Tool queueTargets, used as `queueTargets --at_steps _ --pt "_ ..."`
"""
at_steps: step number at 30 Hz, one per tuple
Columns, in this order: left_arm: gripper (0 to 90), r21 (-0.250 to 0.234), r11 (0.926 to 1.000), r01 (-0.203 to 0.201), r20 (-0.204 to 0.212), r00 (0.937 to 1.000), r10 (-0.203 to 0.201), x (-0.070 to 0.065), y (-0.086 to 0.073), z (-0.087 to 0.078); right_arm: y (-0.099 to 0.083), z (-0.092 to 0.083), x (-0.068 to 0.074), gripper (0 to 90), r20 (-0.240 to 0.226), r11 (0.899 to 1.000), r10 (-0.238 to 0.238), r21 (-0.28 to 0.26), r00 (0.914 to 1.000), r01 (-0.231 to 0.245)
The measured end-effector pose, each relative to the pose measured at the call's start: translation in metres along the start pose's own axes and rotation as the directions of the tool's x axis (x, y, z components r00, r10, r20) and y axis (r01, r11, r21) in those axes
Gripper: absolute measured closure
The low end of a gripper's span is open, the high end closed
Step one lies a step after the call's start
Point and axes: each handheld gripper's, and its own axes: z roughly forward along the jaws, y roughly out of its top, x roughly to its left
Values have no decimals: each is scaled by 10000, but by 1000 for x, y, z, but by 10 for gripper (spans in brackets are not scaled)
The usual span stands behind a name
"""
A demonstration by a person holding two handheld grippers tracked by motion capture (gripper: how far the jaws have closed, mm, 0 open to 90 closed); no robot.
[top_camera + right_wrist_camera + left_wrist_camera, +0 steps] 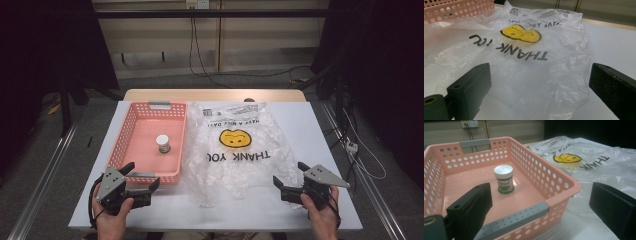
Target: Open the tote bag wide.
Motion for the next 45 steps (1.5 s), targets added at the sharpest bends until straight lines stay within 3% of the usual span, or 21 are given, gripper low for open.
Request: queueTargets --at_steps 9,21,22,24,29,30,31,32,34,35,36,38,40,41,42,45 --pt "46 222 9997 41 59 10000 -43 0 -1 0 1 4 4 48 -407 9995 -214 219 9989 223" --pt "54 428 9988 -228 310 9993 215 -1 -1 5 8 9 14 89 -991 9942 -765 682 9921 835" --pt "54 410 9989 -209 344 9992 195 -1 -2 5 11 11 17 137 -1186 9928 -753 839 9901 856" --pt "55 356 9991 -233 383 9990 219 -2 -2 4 15 14 20 143 -1572 9912 -533 1111 9861 713" --pt "55 341 9992 -229 429 9988 214 -1 -2 3 24 23 31 148 -1940 9835 -750 1473 9781 1046" --pt "58 312 9992 -237 438 9988 223 -1 -2 3 28 29 35 153 -2040 9757 -669 1914 9767 1068" --pt "58 301 9993 -229 459 9987 216 -1 -2 2 28 29 35 153 -2040 9757 -669 1914 9767 1068" --pt "58 263 9994 -231 498 9985 218 -1 -1 2 31 35 40 157 -2290 9650 -549 2377 9719 1105" --pt "58 231 9994 -245 519 9984 233 -2 -1 2 33 42 45 174 -2712 9534 -504 2737 9612 1272" --pt "58 240 9994 -264 538 9982 251 -2 -1 2 33 42 45 174 -2712 9534 -504 2737 9612 1272" --pt "58 253 9994 -256 537 9983 242 -2 -1 3 35 47 51 173 -2951 9479 -669 2795 9531 1531" --pt "58 278 9991 -321 565 9979 305 -1 -1 3 36 52 56 162 -2900 9437 -989 2762 9519 1822" --pt "58 291 9990 -333 576 9978 316 -1 -1 4 37 57 58 207 -2991 9374 -1058 2883 9483 1955" --pt "58 298 9990 -343 575 9978 326 -1 -1 4 38 60 58 203 -3248 9389 -1096 2764 9394 2051" --pt "58 295 9990 -327 572 9979 310 -1 -1 4 38 60 58 203 -3248 9389 -1096 2764 9394 2051" --pt "58 285 9991 -320 558 9980 304 -1 -1 3 39 68 63 205 -3574 9307 -1272 2797 9252 2359"
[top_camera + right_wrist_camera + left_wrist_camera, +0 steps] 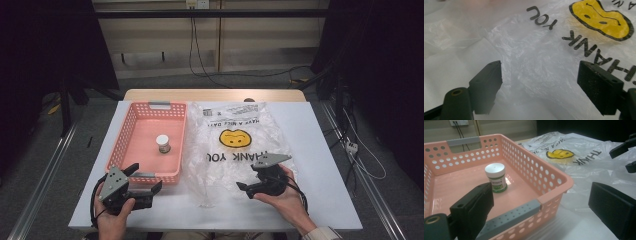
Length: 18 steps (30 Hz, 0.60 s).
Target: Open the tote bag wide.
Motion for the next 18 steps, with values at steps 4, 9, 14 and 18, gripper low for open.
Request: queueTargets --at_steps 4,9,14,18 --pt "58 -2 10000 9 30 10000 -9 0 0 0 -3 6 9 211 -145 9991 -408 93 9991 410" --pt "58 -116 9999 3 -2 10000 -3 1 0 -3 -6 13 14 242 -421 9963 -779 337 9961 793" --pt "59 -142 9999 -75 11 10000 75 0 0 -4 -8 19 22 258 -851 9888 -1235 736 9887 1298" --pt "59 -130 9998 -127 -1 9999 127 0 1 -4 -12 25 23 269 -871 9821 -1352 1197 9870 1451"
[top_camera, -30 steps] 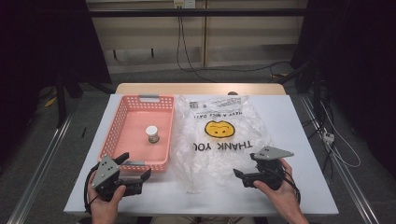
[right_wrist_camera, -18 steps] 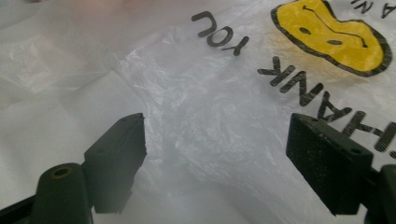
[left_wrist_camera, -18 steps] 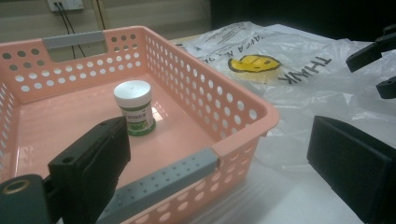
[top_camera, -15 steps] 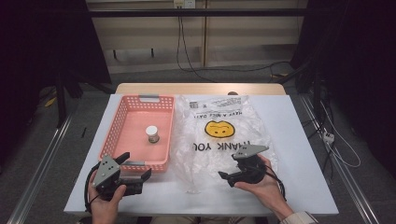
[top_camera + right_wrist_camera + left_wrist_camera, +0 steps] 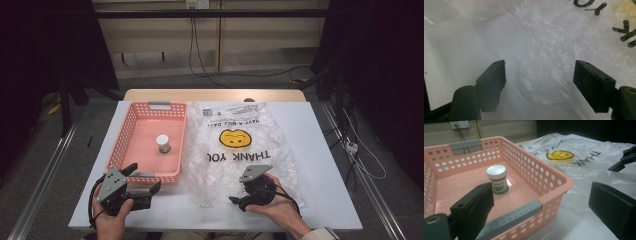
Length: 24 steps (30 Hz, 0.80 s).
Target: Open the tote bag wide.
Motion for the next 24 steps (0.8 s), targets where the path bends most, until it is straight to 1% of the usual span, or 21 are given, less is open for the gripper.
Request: queueTargets --at_steps 3,5,6,8,9,10,11,12,14,18,20,24 --pt "59 9 10000 -26 17 10000 26 0 0 0 -1 1 -1 284 27 9999 -61 126 10000 61" --pt "59 17 10000 -38 28 10000 38 0 0 0 -2 1 -1 343 95 9998 -36 216 9999 34" --pt "59 12 10000 -35 27 10000 35 0 0 0 -2 1 -1 343 95 9998 -36 216 9999 34" --pt "59 7 10000 -52 36 10000 52 0 0 0 -2 0 -3 398 130 9999 -41 165 9999 39" --pt "59 2 10000 -53 50 10000 53 0 0 0 -2 -1 -3 463 185 9999 -29 128 9998 26" --pt "59 -4 10000 -47 46 10000 47 0 0 0 -2 -1 -3 490 204 10000 -12 59 9998 11" --pt "59 -10 10000 -50 44 10000 50 0 0 0 -2 -1 -3 490 204 10000 -12 59 9998 11" --pt "59 -13 10000 -43 46 10000 43 0 0 0 -2 -2 -4 520 213 10000 1 49 9998 -2" --pt "59 -5 10000 -27 51 10000 27 0 0 0 -2 -4 -4 572 385 10000 -28 68 9993 25" --pt "59 1 10000 -62 56 10000 62 0 0 0 -3 -5 -5 601 422 10000 -29 23 9991 28" --pt "59 8 10000 -61 47 10000 61 0 0 0 -2 -7 -6 634 450 9999 -3 -120 9990 8" --pt "59 11 10000 -66 52 10000 66 0 0 0 -1 -8 -6 651 536 9999 -1 -164 9986 9"
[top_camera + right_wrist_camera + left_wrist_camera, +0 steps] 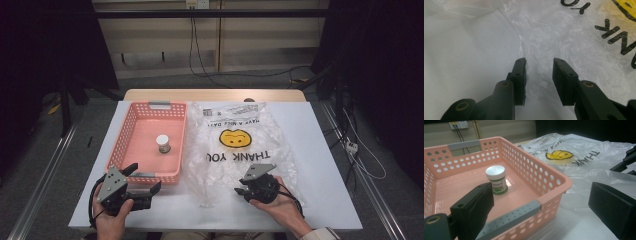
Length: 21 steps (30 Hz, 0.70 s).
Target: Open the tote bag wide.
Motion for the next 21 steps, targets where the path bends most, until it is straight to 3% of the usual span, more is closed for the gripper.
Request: queueTargets --at_steps 7,13,19,21 --pt "59 108 9998 -136 10 9999 136 1 0 0 2 -4 -3 692 83 9999 47 -138 10000 -46" --pt "59 114 9998 -137 18 9999 136 1 0 0 1 -2 -4 709 -130 10000 10 -56 9999 -10" --pt "59 103 9999 -104 42 9999 103 0 0 1 1 8 3 629 -121 9994 -252 237 9996 254" --pt "59 103 9999 -101 43 9999 100 0 0 1 2 10 3 613 211 9994 -268 225 9994 263"
